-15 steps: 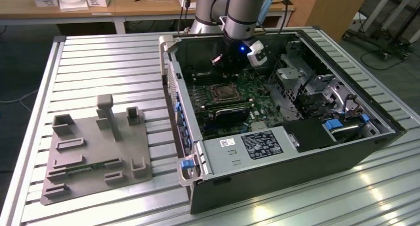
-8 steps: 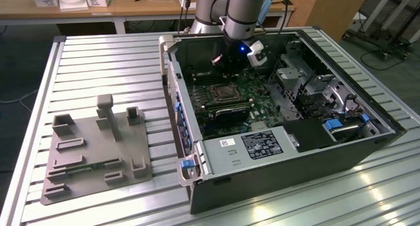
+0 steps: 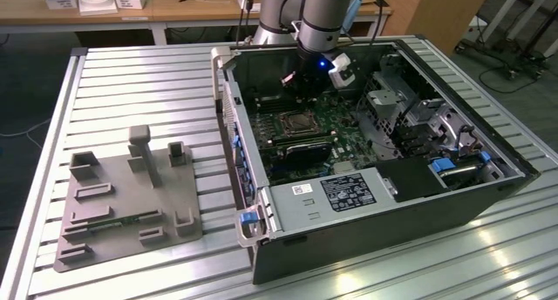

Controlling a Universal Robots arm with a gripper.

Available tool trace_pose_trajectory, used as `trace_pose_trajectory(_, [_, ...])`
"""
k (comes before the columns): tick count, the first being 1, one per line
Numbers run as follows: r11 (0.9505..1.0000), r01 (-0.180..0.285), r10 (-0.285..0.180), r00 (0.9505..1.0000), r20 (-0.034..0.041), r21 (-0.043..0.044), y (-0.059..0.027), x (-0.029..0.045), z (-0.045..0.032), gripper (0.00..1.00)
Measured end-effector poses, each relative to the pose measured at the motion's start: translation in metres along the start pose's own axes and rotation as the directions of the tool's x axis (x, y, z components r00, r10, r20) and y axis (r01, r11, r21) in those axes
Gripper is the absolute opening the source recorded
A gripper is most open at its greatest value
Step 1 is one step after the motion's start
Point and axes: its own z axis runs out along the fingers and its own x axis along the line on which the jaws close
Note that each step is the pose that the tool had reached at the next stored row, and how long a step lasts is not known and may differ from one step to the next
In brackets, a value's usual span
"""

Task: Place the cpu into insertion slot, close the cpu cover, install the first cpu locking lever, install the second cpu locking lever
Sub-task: 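Install the first cpu locking lever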

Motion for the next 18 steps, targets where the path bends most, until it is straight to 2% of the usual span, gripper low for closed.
trace_pose_trajectory(13, [1.0000,0.000,0.000,1.0000,-0.0007,0.0071,-0.0004,0.0000,0.0024,0.10])
trace_pose_trajectory(18, [1.0000,0.000,0.000,1.0000,-0.0003,0.0073,-0.0004,-0.0001,0.0020,0.10])
